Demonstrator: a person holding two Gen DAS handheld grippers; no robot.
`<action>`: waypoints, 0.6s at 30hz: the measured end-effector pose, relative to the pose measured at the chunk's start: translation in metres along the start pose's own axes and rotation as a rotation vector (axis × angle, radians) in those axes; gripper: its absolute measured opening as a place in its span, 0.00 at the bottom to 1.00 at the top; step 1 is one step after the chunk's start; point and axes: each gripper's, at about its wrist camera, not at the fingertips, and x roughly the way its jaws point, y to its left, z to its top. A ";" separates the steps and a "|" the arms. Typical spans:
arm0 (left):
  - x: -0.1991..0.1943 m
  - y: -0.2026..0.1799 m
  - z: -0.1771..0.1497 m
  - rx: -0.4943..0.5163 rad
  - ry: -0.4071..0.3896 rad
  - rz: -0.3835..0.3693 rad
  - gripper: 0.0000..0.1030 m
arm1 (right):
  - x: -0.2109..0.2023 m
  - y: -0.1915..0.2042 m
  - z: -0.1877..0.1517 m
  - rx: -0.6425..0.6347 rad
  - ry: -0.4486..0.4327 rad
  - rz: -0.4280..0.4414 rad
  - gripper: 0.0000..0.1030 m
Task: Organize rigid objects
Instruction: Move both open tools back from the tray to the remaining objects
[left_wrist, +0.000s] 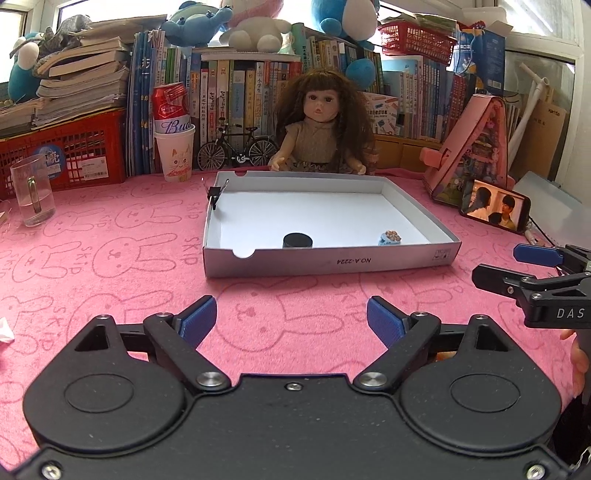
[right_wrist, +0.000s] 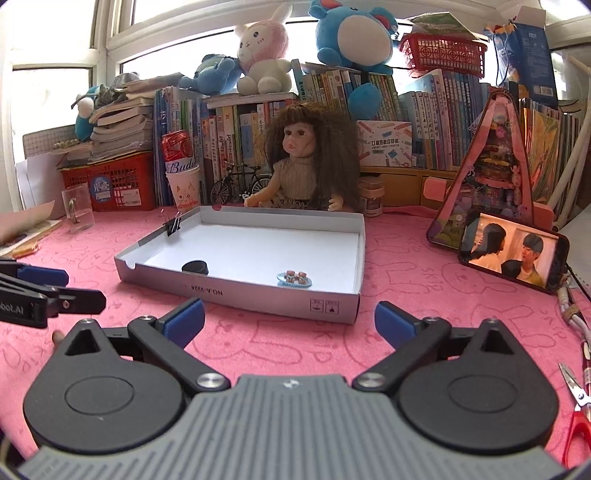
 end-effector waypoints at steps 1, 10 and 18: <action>-0.003 0.002 -0.004 0.000 -0.003 0.003 0.85 | -0.003 0.000 -0.004 -0.011 0.003 -0.001 0.99; -0.021 0.020 -0.039 -0.051 0.031 0.020 0.66 | -0.025 0.000 -0.033 -0.083 0.020 -0.029 0.99; -0.026 0.031 -0.050 -0.086 0.039 0.062 0.47 | -0.026 0.005 -0.045 -0.105 0.084 0.028 0.84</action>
